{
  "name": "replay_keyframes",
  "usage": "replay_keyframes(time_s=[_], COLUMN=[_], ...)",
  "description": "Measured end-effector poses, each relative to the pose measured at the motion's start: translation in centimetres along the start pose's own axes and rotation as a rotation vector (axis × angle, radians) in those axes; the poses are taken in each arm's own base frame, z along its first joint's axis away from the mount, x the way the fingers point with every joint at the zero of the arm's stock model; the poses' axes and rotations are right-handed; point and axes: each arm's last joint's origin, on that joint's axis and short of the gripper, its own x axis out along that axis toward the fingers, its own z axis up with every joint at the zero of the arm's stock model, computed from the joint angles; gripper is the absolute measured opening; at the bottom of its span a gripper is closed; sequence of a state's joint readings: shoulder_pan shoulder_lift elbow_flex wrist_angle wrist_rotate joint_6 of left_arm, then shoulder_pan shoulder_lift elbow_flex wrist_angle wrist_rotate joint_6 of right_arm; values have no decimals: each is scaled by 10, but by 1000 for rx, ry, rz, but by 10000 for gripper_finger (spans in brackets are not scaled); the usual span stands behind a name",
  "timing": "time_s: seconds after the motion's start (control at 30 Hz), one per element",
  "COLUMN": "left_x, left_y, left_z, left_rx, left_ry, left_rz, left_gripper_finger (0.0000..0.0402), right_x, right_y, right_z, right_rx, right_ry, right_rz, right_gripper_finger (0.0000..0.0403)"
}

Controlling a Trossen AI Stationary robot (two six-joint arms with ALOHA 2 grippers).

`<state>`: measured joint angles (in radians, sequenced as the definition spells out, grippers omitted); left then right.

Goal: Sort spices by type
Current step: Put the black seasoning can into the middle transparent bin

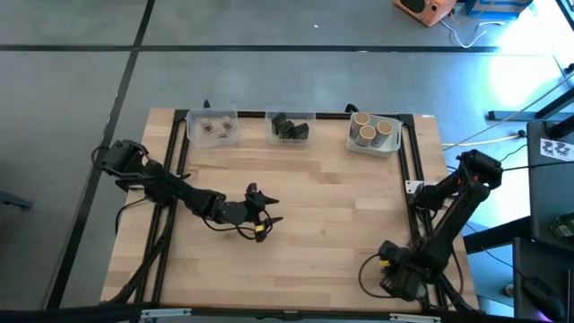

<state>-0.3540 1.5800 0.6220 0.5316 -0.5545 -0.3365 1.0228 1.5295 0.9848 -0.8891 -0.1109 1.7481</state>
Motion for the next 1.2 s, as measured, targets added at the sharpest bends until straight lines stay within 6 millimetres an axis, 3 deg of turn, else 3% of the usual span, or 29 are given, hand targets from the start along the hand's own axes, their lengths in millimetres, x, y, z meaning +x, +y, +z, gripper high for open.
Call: replay_keyframes(time_s=[0.2, 0.43, 0.63, 0.87, 1.2], left_x=[-4, -19, -27, -29, -23], left_y=[1, 7, 24, 47, 69], left_z=[8, 28, 37, 33, 28], left_rx=[43, 121, 159, 185, 177], left_ry=[-27, -80, -41, 84, 182], left_rz=[-3, 40, 119, 211, 308], left_gripper_finger=[263, 263, 263, 263, 263], right_x=[-14, -59, -90, -115, -156], right_y=[9, 15, 8, -27, -107], right_z=[37, 97, 152, 224, 324], right_rx=[-207, -432, -567, -601, -618], right_ry=[-150, -403, -570, -657, -855], right_rz=[10, -104, -250, -448, -551], right_gripper_finger=[126, 139, 129, 135, 132])
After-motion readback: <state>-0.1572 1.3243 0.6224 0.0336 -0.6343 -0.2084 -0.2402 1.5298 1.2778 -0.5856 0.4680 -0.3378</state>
